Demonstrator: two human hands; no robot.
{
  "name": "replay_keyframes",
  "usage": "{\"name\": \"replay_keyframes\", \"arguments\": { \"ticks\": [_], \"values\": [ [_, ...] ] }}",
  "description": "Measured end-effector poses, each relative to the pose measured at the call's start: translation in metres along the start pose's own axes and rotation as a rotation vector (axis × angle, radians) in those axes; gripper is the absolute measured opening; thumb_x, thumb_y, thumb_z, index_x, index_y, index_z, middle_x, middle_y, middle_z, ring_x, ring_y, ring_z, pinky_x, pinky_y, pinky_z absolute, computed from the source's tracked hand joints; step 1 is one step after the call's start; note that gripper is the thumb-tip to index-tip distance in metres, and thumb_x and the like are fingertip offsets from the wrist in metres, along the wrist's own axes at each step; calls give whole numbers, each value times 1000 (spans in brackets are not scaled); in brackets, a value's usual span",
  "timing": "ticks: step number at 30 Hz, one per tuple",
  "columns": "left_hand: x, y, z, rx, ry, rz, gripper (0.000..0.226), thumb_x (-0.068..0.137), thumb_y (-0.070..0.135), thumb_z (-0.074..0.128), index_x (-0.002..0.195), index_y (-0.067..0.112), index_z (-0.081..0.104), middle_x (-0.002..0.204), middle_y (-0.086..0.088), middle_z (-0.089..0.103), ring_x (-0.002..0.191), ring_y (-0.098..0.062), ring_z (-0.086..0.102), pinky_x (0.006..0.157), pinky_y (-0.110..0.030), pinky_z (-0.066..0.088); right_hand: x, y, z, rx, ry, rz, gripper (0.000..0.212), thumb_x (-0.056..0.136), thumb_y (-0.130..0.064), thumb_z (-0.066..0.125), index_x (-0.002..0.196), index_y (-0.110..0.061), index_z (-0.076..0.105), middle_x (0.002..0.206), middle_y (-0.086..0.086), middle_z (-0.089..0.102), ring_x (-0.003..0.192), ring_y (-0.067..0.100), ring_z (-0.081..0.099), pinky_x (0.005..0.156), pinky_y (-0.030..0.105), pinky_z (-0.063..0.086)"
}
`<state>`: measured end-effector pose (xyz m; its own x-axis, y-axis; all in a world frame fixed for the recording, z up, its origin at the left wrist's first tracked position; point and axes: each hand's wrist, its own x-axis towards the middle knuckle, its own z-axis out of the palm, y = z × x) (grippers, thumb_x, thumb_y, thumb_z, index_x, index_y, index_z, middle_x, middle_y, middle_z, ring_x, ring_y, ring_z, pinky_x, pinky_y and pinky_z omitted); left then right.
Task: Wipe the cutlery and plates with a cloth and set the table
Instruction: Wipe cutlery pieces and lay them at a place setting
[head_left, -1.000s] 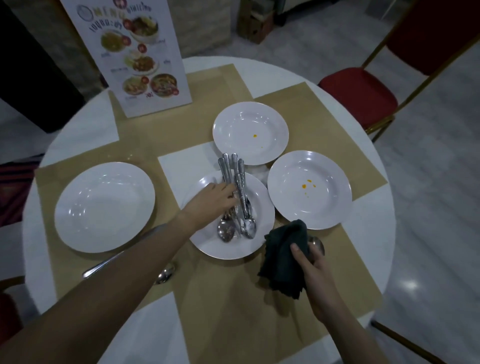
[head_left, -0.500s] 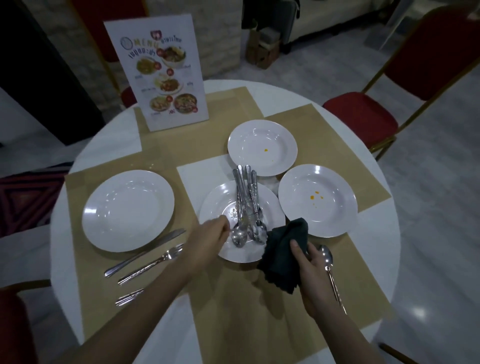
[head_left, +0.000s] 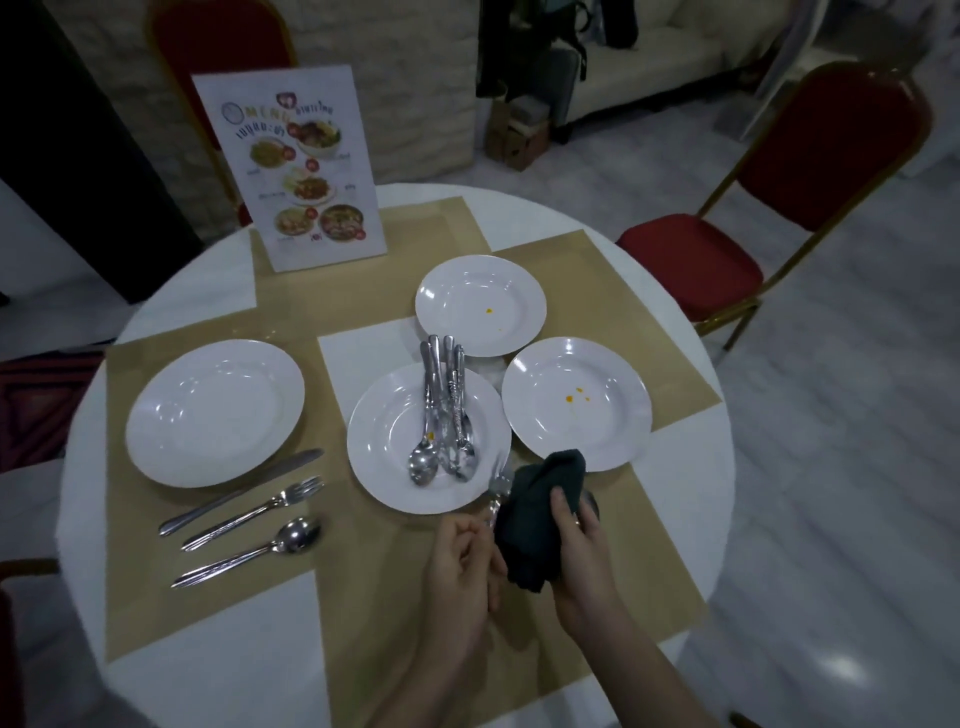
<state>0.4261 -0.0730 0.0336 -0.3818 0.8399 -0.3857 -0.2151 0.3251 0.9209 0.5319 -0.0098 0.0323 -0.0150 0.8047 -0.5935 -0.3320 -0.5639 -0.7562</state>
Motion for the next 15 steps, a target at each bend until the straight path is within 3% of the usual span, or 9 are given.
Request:
{"name": "replay_keyframes", "arguments": {
  "ticks": [6, 9, 11, 15],
  "values": [
    [-16, -13, 34, 104, -69, -13, 12, 100, 9, 45, 90, 3, 49, 61, -7, 53, 40, -3, 40, 40, -16, 31, 1, -9, -27, -111, -179, 106, 37, 98, -44, 48, 119, -18, 63, 110, 14, 71, 97, 30, 68, 71, 37, 55],
    [-20, -13, 36, 115, -103, -37, 14, 100, 5, 43, 87, 0, 46, 61, -12, 51, 38, -3, 36, 41, -15, 28, 9, -6, -34, -257, -211, 109, 32, 98, -43, 48, 117, -21, 64, 107, 10, 73, 99, 28, 69, 85, 45, 55],
    [-24, -11, 36, 108, -130, -57, 15, 100, 5, 43, 86, -1, 46, 59, -11, 49, 37, -5, 34, 39, -17, 26, 12, -4, -31, -310, -172, 88, 23, 99, -35, 51, 107, -19, 67, 99, 11, 74, 95, 29, 70, 90, 50, 54],
    [-32, -6, 34, 75, -111, -128, 16, 100, 7, 43, 86, 1, 48, 55, -6, 47, 34, -6, 32, 36, -18, 25, 29, 2, -19, -434, -45, -8, 18, 97, -29, 56, 99, -13, 63, 95, 13, 71, 92, 30, 68, 86, 50, 55]
  ]
}}
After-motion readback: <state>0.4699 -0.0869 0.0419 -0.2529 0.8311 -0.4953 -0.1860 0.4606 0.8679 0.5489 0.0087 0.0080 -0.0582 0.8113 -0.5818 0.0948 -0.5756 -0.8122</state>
